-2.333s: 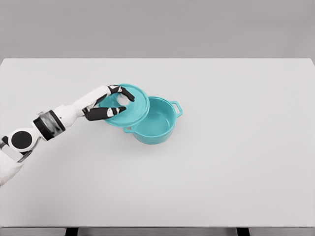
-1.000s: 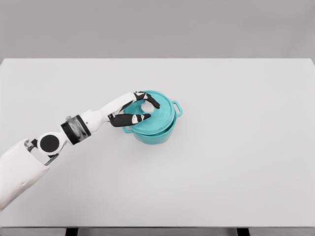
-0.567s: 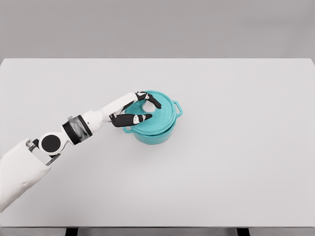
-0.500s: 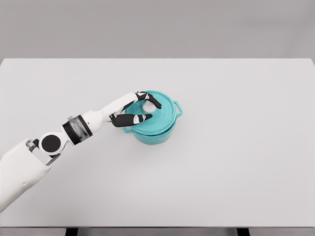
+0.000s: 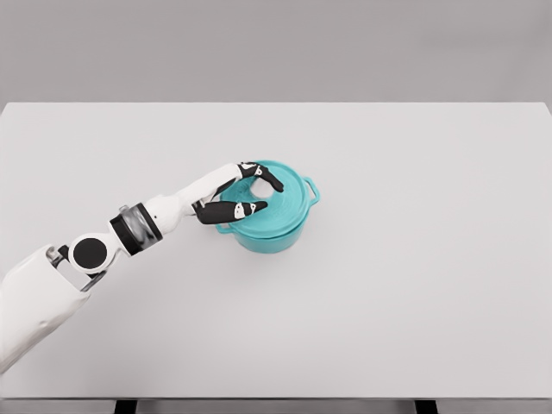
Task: Cover the pot with left arm
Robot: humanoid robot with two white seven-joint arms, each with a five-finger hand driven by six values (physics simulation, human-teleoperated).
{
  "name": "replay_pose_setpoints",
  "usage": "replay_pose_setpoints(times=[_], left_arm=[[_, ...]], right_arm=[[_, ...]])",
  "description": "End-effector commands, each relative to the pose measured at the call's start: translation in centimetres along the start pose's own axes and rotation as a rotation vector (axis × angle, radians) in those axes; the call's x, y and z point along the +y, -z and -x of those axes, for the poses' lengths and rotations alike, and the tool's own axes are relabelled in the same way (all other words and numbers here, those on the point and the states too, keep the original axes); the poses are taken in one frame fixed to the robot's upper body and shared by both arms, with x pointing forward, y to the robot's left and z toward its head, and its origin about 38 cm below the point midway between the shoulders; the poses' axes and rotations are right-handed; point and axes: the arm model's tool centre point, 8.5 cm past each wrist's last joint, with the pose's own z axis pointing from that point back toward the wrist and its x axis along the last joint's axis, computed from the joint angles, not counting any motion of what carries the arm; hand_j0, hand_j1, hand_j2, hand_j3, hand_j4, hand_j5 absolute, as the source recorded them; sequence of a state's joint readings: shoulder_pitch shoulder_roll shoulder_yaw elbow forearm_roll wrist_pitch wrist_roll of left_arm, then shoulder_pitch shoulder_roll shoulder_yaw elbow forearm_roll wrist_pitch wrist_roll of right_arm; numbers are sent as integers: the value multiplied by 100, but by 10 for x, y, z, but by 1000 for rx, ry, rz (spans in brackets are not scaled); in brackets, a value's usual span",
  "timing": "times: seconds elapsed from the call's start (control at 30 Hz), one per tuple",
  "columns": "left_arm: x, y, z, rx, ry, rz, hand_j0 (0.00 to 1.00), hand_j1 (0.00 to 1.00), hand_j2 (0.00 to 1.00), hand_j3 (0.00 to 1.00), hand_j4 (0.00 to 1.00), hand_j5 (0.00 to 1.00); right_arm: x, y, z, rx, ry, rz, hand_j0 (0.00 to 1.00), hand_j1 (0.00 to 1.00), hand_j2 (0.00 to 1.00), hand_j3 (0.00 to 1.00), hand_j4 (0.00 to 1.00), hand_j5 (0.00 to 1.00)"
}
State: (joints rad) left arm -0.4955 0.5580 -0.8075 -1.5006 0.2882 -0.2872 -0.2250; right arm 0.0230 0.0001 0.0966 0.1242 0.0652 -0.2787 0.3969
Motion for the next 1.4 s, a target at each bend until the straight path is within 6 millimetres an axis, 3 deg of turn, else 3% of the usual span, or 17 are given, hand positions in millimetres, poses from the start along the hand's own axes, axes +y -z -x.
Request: replay_pose_setpoints(times=[0.0, 0.1, 0.2, 0.67, 0.83, 0.9, 1.0, 1.03, 1.1, 1.13, 1.23, 1.27, 1.37], left_arm=[[1, 0, -1, -2, -3, -1, 55, 55, 55, 55, 55, 55], [0, 0, 0, -2, -4, -1, 58, 58, 58, 58, 58, 58], [1, 0, -1, -4, -2, -1, 70, 70, 70, 70, 70, 70], [2, 1, -2, -10, 19, 2, 77, 77, 77, 77, 77, 77], [2, 0, -1, -9, 18, 1, 86, 86, 86, 86, 86, 86], [8, -5, -11, -33, 26, -4, 87, 87, 87, 87, 87, 87], [48, -38, -37, -56, 55, -20, 89, 89, 89, 89, 89, 89], [52, -43, -40, -57, 63, -8, 90, 90, 90, 90, 90, 90], [62, -61, -37, -19, 89, 7, 100, 100, 100, 100, 100, 100], [71, -79, -37, -5, 117, 0, 100, 100, 100, 100, 100, 100], [65, -135, -20, 0, 129, -30, 100, 100, 100, 100, 100, 100], [73, -161, -15, 51, 141, -60, 100, 100, 100, 100, 100, 100], [80, -181, -4, 109, 138, -97, 100, 100, 100, 100, 100, 100]], right_arm=[[0, 0, 0, 0, -1, -1, 100, 100, 100, 100, 100, 100], [0, 0, 0, 0, -1, -1, 100, 100, 100, 100, 100, 100], [0, 0, 0, 0, -1, -1, 100, 100, 100, 100, 100, 100], [0, 0, 0, 0, -1, -1, 100, 100, 100, 100, 100, 100], [0, 0, 0, 0, -1, -1, 100, 100, 100, 100, 100, 100], [0, 0, 0, 0, -1, -1, 100, 100, 100, 100, 100, 100], [0, 0, 0, 0, -1, -1, 100, 100, 100, 100, 100, 100], [0, 0, 0, 0, -1, -1, 100, 100, 100, 100, 100, 100], [0, 0, 0, 0, -1, -1, 100, 100, 100, 100, 100, 100], [0, 0, 0, 0, -1, -1, 100, 100, 100, 100, 100, 100], [0, 0, 0, 0, -1, -1, 100, 100, 100, 100, 100, 100], [0, 0, 0, 0, -1, -1, 100, 100, 100, 100, 100, 100], [0, 0, 0, 0, -1, -1, 100, 100, 100, 100, 100, 100]])
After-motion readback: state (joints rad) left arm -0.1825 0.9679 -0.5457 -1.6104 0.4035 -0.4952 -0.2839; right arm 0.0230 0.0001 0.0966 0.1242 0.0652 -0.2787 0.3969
